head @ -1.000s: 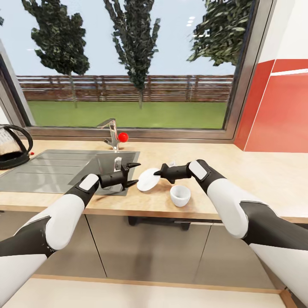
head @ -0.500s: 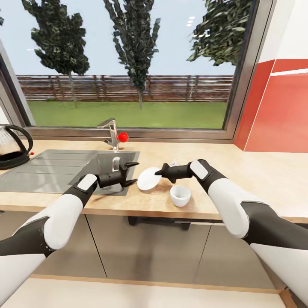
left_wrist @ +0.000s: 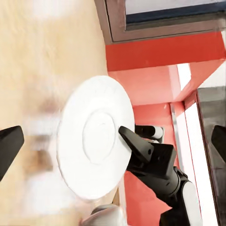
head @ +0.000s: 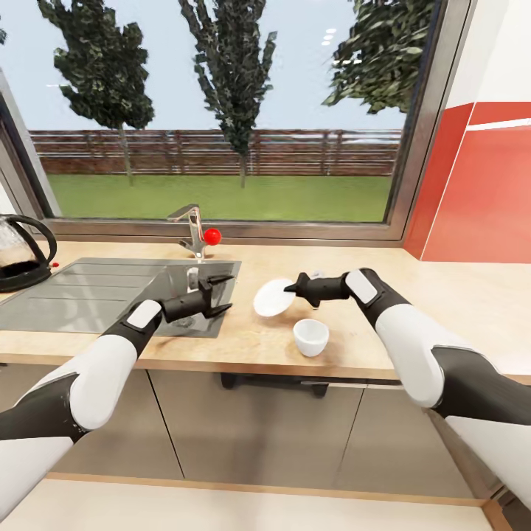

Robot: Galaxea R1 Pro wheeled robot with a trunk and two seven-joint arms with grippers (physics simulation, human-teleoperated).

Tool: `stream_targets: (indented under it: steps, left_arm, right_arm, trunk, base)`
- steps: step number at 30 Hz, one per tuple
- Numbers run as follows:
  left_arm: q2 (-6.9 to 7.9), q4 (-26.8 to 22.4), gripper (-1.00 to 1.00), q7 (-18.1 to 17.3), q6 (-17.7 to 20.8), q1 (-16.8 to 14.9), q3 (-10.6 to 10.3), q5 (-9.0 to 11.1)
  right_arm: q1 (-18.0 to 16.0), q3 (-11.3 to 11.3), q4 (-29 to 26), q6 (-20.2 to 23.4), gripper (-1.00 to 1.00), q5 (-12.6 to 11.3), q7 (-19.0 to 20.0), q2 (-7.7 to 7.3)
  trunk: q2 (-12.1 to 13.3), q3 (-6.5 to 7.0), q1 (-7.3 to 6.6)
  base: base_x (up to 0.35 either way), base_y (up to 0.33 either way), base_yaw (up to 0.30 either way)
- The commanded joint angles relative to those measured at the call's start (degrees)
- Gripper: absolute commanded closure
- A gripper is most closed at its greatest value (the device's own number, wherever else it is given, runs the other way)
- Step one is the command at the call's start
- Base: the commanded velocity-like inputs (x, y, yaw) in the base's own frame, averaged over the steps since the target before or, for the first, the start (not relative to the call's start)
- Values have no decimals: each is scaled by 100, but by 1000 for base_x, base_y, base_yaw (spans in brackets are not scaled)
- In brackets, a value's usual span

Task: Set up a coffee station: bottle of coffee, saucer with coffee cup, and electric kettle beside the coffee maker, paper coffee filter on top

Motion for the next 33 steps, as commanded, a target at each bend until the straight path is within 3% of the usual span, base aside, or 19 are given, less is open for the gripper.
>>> stream_targets:
  steps: [1,4,8,12,16,20,22,23,24,26,27,30,31,33]
  left_arm:
    - [-2,-28,-100,-278,22,-6,18,-45]
    - [-2,-135,-100,-568,22,-5,9,-45]
    - [-2,-189,-100,-703,22,-6,12,-45]
    - [-6,-196,-100,-733,27,-4,13,-45]
    - [-26,-194,-100,-876,30,-3,15,-44]
    - [-41,-169,-100,-1467,30,-3,-61,-44]
    - [-38,-176,-100,-1714,31,-3,-308,-44]
    - [-29,-179,-100,-1910,31,-3,-568,-44]
    - [-10,-173,-100,-2362,29,-3,-955,-45]
    - [9,-170,-100,-2924,24,0,-1317,-45]
    - [15,-178,-100,-3310,13,7,-1617,-45]
    - [15,-184,-100,-3885,-6,22,-2225,-45]
    - [13,-185,-100,-4312,-59,60,-2768,-45]
    - [6,-187,-100,-4795,-195,153,-3323,-45]
  right_arm:
    - [-3,-48,-113,31,100,55,42,-67]
    - [-16,-48,-198,37,100,49,42,-233]
    - [-65,-48,-238,40,100,28,55,-424]
    - [-78,-48,-286,34,100,1,59,-473]
    - [-81,-48,-727,45,100,-41,65,-486]
    - [-82,-48,-1054,58,100,-109,68,-496]
    - [-82,-48,-1211,62,100,-140,68,-497]
    - [-82,-48,-1332,64,100,-150,68,-498]
    - [-83,-48,-1501,65,100,-158,69,-499]
    - [-84,-48,-1605,66,100,-162,69,-510]
    - [-87,-48,-1648,70,100,-167,69,-525]
    - [-89,-48,-1685,73,100,-171,69,-547]
    - [-90,-48,-1699,71,100,-173,69,-555]
    - [-90,-48,-1709,69,100,-174,69,-560]
  trunk:
    - [-3,-6,0]
    - [-3,-6,0]
    - [-3,-6,0]
    - [-3,-6,0]
    - [-3,-6,0]
    - [-3,-6,0]
    - [-3,-6,0]
    - [-3,-6,0]
    - [-3,-6,0]
    - [-3,-6,0]
    - [-3,-6,0]
    - [-3,-6,0]
    - [-3,-6,0]
    - [-3,-6,0]
  base:
    - [0,0,0]
    - [0,0,0]
    - [-71,0,0]
    - [-263,0,0]
    - [-169,0,0]
    - [-168,0,0]
    - [-234,0,0]
    - [-141,0,0]
    - [-72,0,0]
    - [-42,0,0]
    - [-24,0,0]
    - [-15,0,0]
    - [-8,0,0]
    - [-6,0,0]
